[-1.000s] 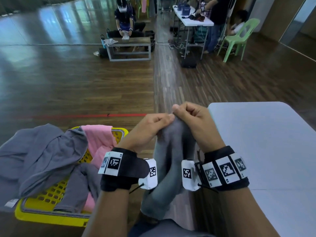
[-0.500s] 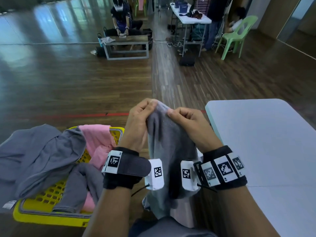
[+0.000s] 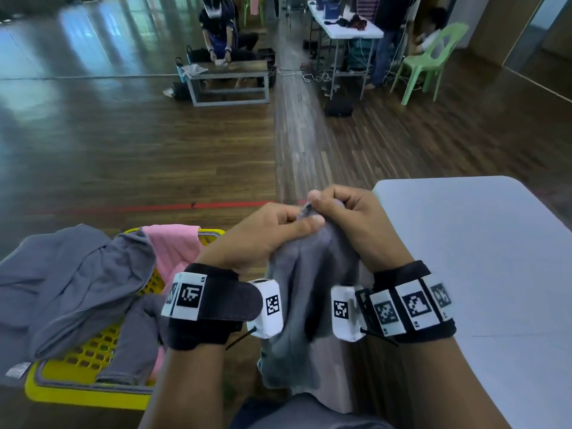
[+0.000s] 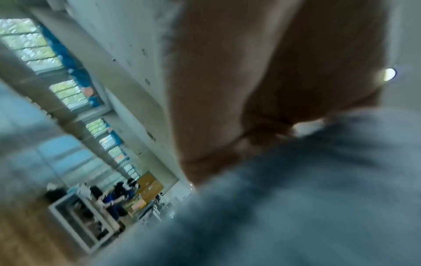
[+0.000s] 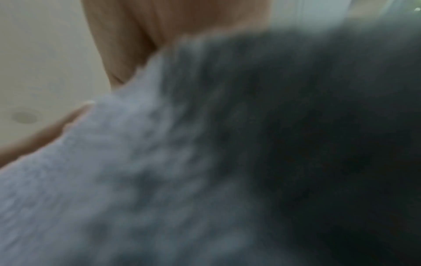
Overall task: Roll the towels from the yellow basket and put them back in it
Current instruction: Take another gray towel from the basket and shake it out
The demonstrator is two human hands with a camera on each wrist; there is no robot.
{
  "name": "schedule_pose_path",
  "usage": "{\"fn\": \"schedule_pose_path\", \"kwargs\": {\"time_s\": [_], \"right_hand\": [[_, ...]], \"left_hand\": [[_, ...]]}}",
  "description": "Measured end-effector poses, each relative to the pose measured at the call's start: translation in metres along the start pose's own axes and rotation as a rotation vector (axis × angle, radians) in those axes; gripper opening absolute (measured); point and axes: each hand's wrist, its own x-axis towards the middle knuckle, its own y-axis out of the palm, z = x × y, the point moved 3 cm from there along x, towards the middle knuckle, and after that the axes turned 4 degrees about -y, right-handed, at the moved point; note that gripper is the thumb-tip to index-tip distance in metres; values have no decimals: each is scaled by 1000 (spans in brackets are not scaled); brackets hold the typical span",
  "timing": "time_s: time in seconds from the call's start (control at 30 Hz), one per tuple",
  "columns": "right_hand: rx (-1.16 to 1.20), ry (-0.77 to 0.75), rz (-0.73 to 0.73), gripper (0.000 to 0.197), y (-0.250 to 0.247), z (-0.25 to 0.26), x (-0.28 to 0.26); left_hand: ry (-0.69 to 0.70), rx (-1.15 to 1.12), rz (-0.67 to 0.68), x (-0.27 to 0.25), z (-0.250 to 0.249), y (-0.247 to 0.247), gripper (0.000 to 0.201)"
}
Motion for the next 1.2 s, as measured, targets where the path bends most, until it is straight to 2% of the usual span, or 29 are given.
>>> {"fn": "schedule_pose_path", "kwargs": {"time_s": [0.03,0.1,0.17,0.2,0.23,0.33,0.37,0.4,0.5,0.53,0.6,0.7,0.73,0.77,0.83,0.9,0.93,1.0,1.07,1.2], "right_hand": [[0,13,18,39,2,-2,-2],[-3,65,39,49,-1,-11,-4],[54,103,13,44,-7,-16,-6],[67,93,-2,41,-10,-15,-6],[52,67,-19,37,-13,-12,-4],[-47,-34,-38,23,-10,-2,0],[-53,-36,-34,20,-9,-4,1],[-35,-23,-30,19,-8,-7,0],[90,49,-44,13,-12,-22,-2],[127,59,-57,15,-14,-24,-3],[181,20,-98,19,-18,-20,-2],[223,-48,-142,26,-15,-9,4],[238,-43,-148,27,-12,-9,6],[257,-19,-148,28,-7,-12,7],[278,74,-120,32,0,-22,6],[214,137,-56,33,7,-29,2],[178,133,-40,28,8,-29,0],[106,66,-52,17,6,-21,1],[20,1,-63,18,4,-14,4],[-51,-18,-5,29,7,-15,10]], "left_hand": [[29,-52,-43,1,-3,-2,24],[133,-223,-236,2,-4,-14,28],[165,-349,-389,2,-4,-22,32],[154,-313,-393,2,-2,-23,28],[133,-219,-325,3,0,-19,22],[-59,14,43,3,8,5,20],[-59,9,64,5,10,7,21],[-10,-26,9,7,10,5,21],[122,-276,-275,11,10,-11,30],[136,-333,-310,10,10,-14,34],[122,-278,-282,7,11,-16,31],[-35,-67,-45,1,6,2,22],[-39,-48,-41,2,3,7,23],[-1,-80,-102,4,0,9,25],[94,-235,-323,7,-7,4,25],[135,-305,-501,8,-8,-6,26],[129,-254,-522,8,-7,-9,26],[108,-143,-461,8,-5,-12,25],[94,-122,-418,7,-4,-13,24],[154,-127,-537,5,-10,-17,23]]}}
